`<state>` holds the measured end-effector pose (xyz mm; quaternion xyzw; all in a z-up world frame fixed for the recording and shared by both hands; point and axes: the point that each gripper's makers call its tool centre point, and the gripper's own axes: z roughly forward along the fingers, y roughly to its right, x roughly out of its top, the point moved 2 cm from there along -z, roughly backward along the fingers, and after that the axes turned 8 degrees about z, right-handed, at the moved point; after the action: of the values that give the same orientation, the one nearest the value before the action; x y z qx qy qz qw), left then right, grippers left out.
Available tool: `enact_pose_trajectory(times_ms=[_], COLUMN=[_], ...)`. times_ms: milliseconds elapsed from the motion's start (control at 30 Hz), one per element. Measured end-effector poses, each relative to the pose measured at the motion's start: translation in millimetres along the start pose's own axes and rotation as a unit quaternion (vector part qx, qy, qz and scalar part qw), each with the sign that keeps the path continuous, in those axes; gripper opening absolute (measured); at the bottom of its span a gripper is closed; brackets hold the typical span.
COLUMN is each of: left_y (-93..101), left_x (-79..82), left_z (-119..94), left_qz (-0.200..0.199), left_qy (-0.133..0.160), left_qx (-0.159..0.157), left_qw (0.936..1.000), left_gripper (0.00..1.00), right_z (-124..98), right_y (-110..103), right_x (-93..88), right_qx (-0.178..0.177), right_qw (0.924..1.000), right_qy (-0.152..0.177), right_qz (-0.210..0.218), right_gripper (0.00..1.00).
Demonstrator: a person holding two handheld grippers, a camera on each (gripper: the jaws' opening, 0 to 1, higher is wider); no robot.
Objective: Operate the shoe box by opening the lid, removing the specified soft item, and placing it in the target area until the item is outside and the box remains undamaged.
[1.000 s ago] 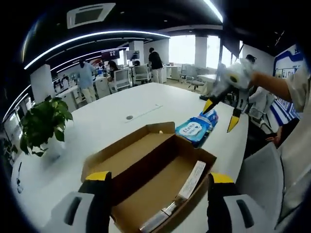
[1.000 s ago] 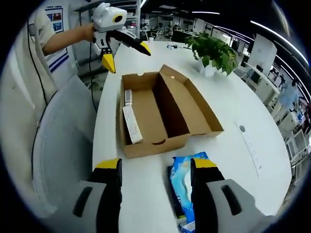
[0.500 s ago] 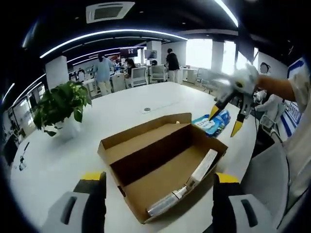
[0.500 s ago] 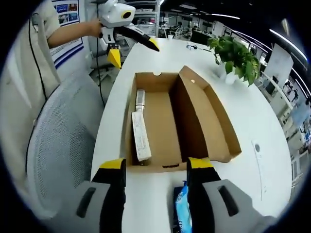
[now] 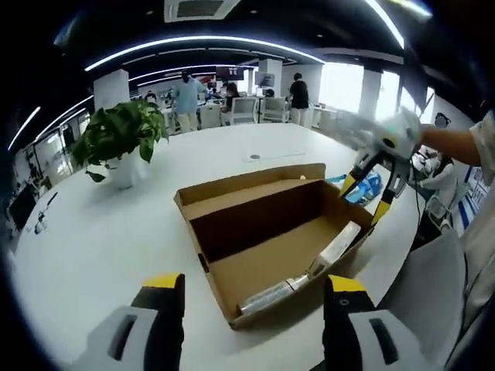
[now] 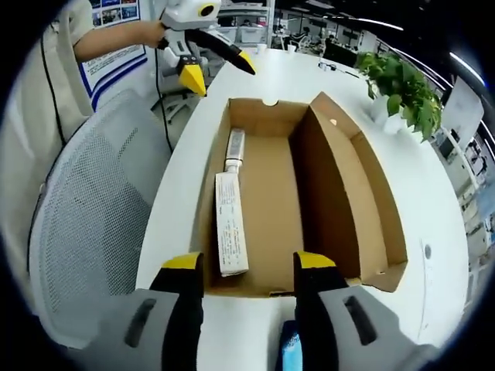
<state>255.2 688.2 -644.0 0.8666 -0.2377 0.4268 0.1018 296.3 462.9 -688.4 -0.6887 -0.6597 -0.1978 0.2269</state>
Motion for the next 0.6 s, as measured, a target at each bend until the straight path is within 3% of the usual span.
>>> enact_pose_trajectory(times_ms=[333, 433, 600], left_y=[-9.4, -13.2, -16.3], left_x=[-25.4, -30.8, -39.1], left_z=[8.4, 10.6, 14.9], left_qz=[-0.055, -0.090, -0.114], left_qy=[-0.023, -0.024, -0.033], left_qx=[0.028, 0.040, 0.050], left_qw=[0.9979, 0.9948, 0.9916], left_gripper=[0.46, 0.36, 0.26], right_z=[16.5, 21.0, 28.9], right_y=[0.8, -1.9, -4.8], right_x=[-1.0, -1.6, -0.9], right_qx=[0.014, 0.022, 0.030], right_qw=[0.9998, 0.9996, 0.9993], right_qy=[-0.013, -0.017, -0.022], right_qz=[-0.002, 0.000, -0.002], right_gripper=[0.34, 0.34, 0.30])
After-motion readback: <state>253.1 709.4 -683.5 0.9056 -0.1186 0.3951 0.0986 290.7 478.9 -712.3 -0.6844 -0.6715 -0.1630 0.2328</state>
